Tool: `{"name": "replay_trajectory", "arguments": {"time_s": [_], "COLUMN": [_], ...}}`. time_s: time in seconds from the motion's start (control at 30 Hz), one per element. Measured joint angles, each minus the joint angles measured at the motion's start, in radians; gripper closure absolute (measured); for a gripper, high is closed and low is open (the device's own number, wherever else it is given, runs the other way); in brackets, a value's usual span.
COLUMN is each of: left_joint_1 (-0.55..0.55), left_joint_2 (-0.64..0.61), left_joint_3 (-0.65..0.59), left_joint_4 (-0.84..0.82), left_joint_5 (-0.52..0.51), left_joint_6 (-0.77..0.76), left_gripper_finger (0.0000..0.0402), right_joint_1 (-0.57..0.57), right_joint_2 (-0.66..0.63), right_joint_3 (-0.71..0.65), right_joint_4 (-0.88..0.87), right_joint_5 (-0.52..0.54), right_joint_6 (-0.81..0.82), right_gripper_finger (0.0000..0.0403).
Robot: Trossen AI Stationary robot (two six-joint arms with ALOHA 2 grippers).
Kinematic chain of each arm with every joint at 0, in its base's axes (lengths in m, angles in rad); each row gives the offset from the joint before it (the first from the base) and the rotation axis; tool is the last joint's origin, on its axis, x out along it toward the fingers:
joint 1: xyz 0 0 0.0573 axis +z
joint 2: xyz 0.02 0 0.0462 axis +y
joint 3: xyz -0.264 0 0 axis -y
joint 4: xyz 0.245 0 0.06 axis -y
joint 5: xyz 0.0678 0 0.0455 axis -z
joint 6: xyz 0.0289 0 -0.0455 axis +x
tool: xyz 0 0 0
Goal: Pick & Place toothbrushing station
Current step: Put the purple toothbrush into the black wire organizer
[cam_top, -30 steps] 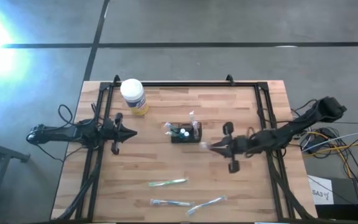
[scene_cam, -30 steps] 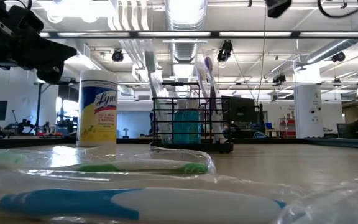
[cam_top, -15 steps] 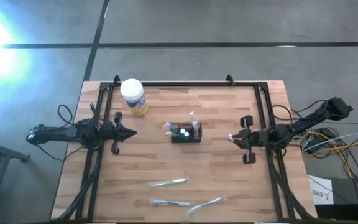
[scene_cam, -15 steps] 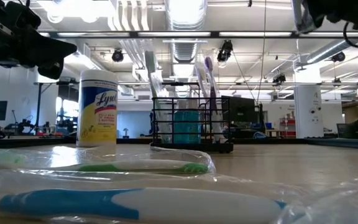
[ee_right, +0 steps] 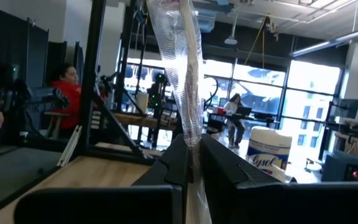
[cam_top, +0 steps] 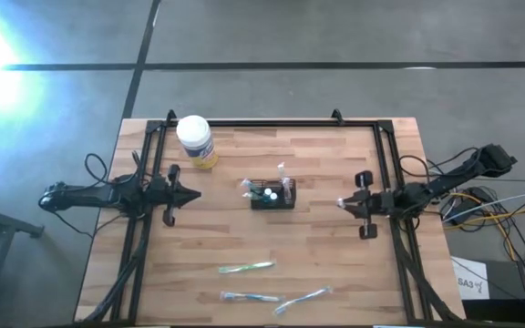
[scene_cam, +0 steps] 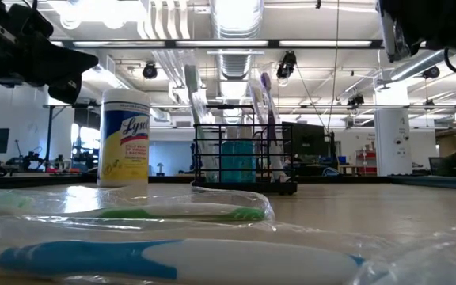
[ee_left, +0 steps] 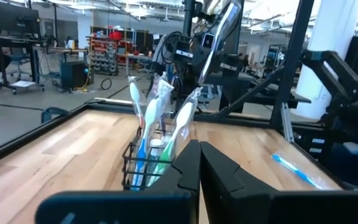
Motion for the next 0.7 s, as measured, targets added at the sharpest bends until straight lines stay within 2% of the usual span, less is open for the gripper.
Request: {"name": "replay_trajectory", "arguments": {"time_s": [0.23,0.43,0.53,0.7], "left_joint_1": [0.0,0.0,0.0,0.0], "left_joint_2": [0.001,0.027,0.037,0.037], "left_joint_3": [0.001,0.063,0.093,0.129], "left_joint_4": [0.156,0.162,0.158,0.1], "left_joint_5": [0.0,0.036,0.059,0.066], "left_joint_6": [-0.04,-0.016,-0.013,0.013], "left_gripper_finger": [0.0389,0.0398,0.0392,0.0383], "right_joint_1": [0.0,0.0,-0.001,-0.008], "right_joint_2": [0.0,-0.02,-0.089,-0.277], "right_joint_3": [0.0,0.0,0.001,0.001], "right_joint_4": [0.016,0.04,0.003,-0.201], "right_joint_5": [-0.001,-0.003,-0.001,0.0], "right_joint_6": [-0.002,-0.041,-0.049,-0.04], "right_gripper_finger": [0.038,0.038,0.038,0.038]}}
